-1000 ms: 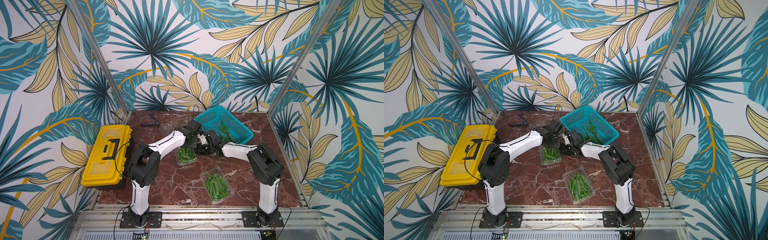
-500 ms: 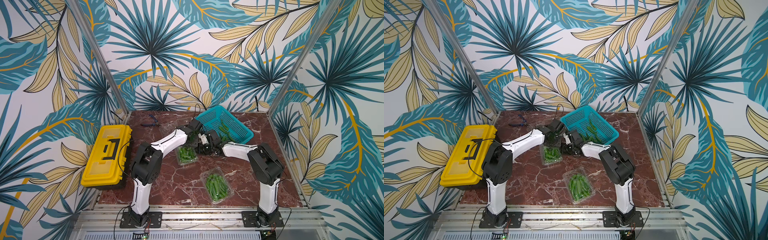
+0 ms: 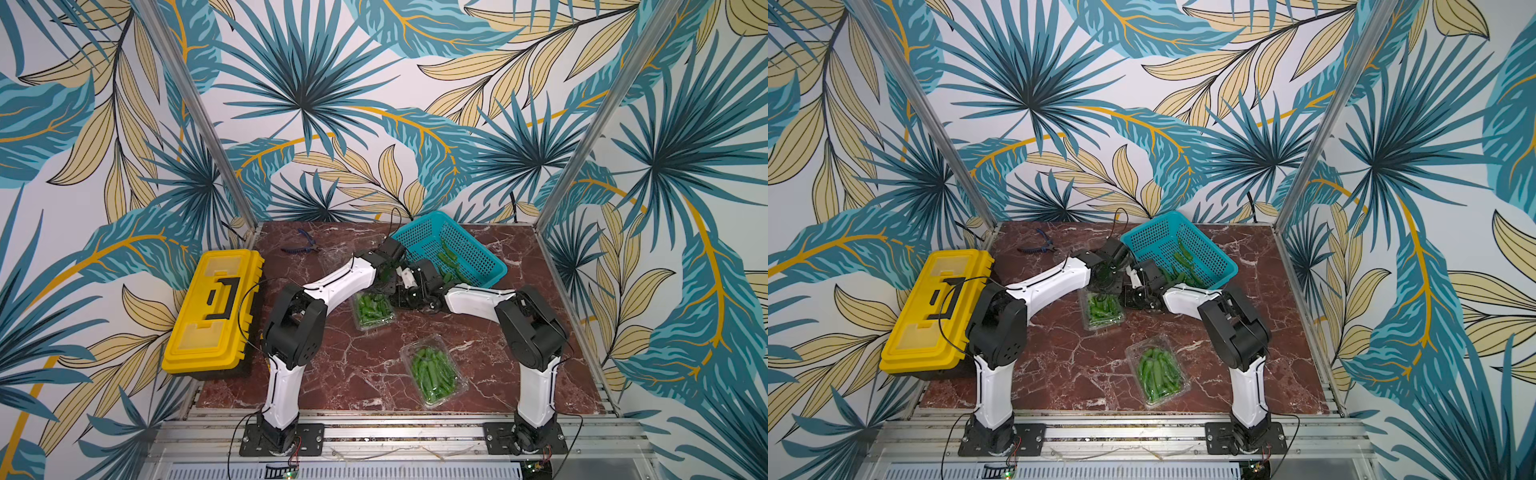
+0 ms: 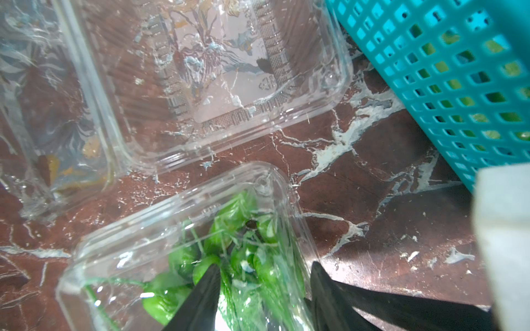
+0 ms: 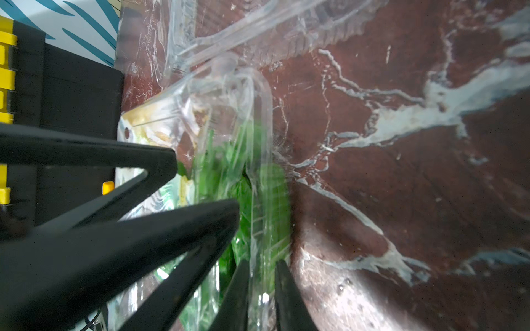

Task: Take small green peppers out of containers
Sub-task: Open the packing box at the center of the board.

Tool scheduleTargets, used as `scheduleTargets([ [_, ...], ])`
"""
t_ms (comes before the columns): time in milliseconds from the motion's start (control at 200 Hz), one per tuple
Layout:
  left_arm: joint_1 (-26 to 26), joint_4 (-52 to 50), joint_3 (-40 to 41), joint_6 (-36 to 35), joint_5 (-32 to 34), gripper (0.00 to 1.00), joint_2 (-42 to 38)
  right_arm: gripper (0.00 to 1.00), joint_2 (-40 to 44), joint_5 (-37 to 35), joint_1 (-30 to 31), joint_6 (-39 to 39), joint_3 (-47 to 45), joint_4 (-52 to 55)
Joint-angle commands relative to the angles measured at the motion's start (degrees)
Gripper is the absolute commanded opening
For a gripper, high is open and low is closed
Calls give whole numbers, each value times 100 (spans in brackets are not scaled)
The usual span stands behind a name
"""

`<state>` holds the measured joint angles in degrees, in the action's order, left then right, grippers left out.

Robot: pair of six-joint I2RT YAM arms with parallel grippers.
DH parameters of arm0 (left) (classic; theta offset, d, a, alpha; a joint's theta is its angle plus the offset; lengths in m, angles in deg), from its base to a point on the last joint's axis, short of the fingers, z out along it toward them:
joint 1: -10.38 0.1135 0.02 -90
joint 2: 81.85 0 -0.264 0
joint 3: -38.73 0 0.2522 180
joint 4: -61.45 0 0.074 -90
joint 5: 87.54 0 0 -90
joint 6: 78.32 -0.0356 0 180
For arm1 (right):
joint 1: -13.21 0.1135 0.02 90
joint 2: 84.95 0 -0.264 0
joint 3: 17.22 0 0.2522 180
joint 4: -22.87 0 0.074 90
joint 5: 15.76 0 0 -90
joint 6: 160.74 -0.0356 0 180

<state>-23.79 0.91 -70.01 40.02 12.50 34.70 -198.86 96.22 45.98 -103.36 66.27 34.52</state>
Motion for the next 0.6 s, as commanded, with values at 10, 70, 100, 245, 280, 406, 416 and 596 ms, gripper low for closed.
scheduleTargets([
  [10,-144,91,-209,-13,-288,51,292,19,237,218,98,45,-109,-297],
  [70,-149,75,-200,-5,-279,50,378,19,246,228,107,54,-118,-312],
  [100,-143,60,-201,-8,-275,50,409,19,254,221,106,61,-126,-316],
  [245,-149,3,-223,-39,-224,45,556,19,293,227,106,88,-144,-334],
  [280,-142,-19,-247,-47,-230,41,581,19,296,217,111,88,-144,-334],
  [406,-148,-94,-321,-72,-248,23,573,19,301,178,111,83,-153,-321],
  [416,-144,-90,-327,-78,-248,21,567,19,300,169,107,83,-153,-320],
  [596,-142,-95,-355,-188,-285,0,509,19,299,152,107,82,-153,-290],
])
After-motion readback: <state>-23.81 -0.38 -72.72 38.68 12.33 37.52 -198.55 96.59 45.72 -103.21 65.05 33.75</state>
